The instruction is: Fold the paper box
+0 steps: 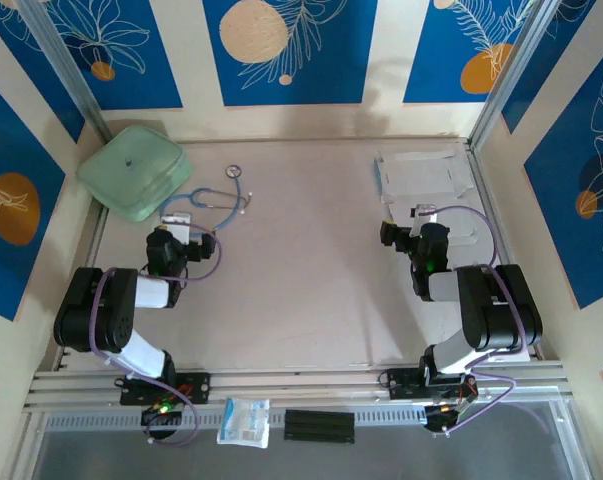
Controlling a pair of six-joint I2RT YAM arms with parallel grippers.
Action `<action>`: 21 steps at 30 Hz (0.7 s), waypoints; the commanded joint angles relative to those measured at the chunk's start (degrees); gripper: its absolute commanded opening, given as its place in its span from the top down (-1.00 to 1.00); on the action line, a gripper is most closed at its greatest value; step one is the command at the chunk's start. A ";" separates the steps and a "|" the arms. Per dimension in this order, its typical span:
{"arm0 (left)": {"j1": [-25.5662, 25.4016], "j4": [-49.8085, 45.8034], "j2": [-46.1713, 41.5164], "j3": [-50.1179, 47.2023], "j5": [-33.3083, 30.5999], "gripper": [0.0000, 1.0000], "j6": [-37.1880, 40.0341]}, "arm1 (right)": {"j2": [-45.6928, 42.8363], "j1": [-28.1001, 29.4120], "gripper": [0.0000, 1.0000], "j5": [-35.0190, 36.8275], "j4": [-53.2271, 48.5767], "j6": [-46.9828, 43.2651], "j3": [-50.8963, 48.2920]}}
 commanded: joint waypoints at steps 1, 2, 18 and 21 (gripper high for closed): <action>-0.42 0.17 0.15 1.00 -0.40 -0.99 0.63 | 0.20 -0.11 -0.98 -0.95 0.33 -0.37 1.17; -0.44 0.27 0.15 0.92 -0.40 -0.99 0.62 | 0.12 -0.19 -0.98 -1.03 0.44 -0.33 1.01; -0.35 0.79 0.07 0.63 -0.03 -0.99 0.70 | -3.60 0.43 -0.98 -0.06 0.04 -0.71 -0.14; -0.40 1.59 -1.71 -0.56 0.47 -0.99 1.05 | -13.31 1.83 -0.98 4.16 -9.66 0.69 -0.10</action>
